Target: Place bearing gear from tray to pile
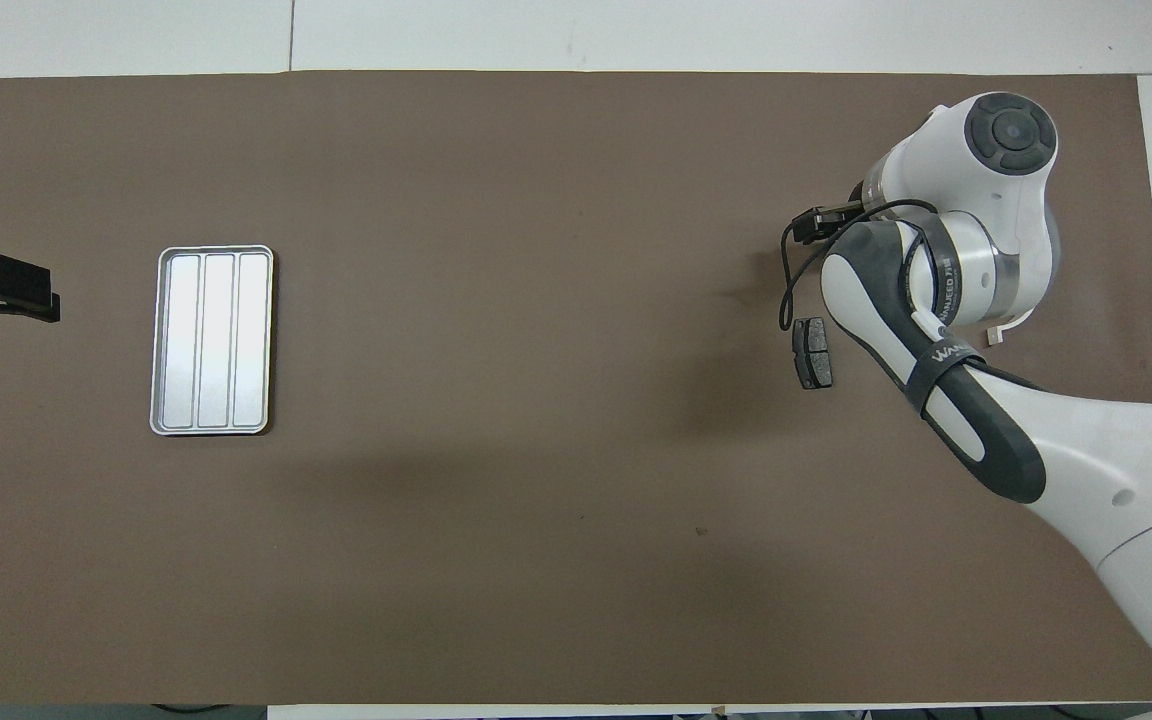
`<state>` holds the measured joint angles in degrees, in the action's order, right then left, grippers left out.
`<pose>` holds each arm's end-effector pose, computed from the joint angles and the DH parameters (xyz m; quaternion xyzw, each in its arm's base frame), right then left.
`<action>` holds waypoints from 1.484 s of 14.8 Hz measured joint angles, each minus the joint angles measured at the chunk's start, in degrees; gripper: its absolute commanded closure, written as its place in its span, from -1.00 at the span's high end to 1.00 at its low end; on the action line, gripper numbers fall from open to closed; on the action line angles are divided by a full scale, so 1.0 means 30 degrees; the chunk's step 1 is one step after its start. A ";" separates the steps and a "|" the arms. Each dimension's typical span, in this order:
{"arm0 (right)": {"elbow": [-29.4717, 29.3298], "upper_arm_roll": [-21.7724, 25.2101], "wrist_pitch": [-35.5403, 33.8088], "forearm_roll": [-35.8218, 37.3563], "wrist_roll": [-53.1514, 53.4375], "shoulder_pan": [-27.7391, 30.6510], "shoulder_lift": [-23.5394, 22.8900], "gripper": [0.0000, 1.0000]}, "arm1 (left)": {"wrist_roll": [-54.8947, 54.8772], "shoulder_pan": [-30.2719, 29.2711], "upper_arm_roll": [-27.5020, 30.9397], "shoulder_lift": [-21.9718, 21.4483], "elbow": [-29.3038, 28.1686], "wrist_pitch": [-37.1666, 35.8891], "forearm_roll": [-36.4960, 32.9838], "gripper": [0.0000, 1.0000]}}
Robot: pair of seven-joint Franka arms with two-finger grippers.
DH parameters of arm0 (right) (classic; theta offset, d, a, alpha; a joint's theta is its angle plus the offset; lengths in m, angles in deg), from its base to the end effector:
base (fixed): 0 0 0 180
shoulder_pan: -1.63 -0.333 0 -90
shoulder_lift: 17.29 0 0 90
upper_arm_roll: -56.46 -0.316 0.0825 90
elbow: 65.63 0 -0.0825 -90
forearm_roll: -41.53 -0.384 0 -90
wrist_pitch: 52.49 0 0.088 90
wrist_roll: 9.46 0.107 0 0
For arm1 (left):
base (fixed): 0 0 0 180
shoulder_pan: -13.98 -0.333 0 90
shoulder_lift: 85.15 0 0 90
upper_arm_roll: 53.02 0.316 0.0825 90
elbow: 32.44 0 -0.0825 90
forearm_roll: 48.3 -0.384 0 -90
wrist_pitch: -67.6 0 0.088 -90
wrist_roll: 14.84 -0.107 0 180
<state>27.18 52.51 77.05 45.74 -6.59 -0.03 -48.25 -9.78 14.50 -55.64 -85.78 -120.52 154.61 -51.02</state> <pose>0.6942 0.0598 0.3198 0.9978 0.0400 0.0519 0.0082 0.5456 -0.0248 0.6418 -0.9995 -0.0179 0.0021 0.0242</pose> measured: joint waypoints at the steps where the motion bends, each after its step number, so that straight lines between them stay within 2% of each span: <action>1: 0.0000 0.0003 -0.0002 0.0000 0.0000 0.0081 0.0150 1.00 | 0.0000 0.0008 -0.0037 -0.0001 -0.0001 0.0000 0.0000 1.00; 4: -0.0011 0.0005 -0.0338 -0.0003 0.0000 0.0599 0.0692 1.00 | 0.0000 0.0011 -0.0068 -0.0007 -0.0001 0.0006 0.0001 1.00; 8: -0.0171 0.0002 -0.2566 -0.0265 0.0000 0.1212 0.2229 1.00 | -0.0002 0.0011 -0.0069 -0.0013 -0.0001 0.0014 0.0001 1.00; 11: -0.0330 -0.0001 -0.6053 -0.0696 0.0000 0.1359 0.4532 1.00 | -0.0002 0.0011 -0.0069 -0.0014 -0.0002 0.0022 0.0002 1.00; 16: -0.0450 -0.0014 -1.2629 -0.0970 0.0005 0.1429 0.9724 1.00 | -0.0002 0.0011 -0.0069 -0.0015 -0.0003 0.0063 0.0002 1.00; 19: -0.0375 -0.0078 -1.4402 -0.0975 0.0005 0.1436 1.1903 1.00 | -0.0002 0.0011 -0.0069 -0.0016 -0.0004 0.0090 0.0002 1.00; 22: -0.0302 -0.0125 -1.5517 -0.0975 0.0008 0.1436 1.2886 1.00 | -0.0007 0.0019 -0.0075 -0.0017 -0.0009 0.0096 0.0003 1.00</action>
<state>26.28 52.14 30.50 42.82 -6.57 4.28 -9.59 -9.80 14.55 -55.86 -85.83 -120.55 154.90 -51.01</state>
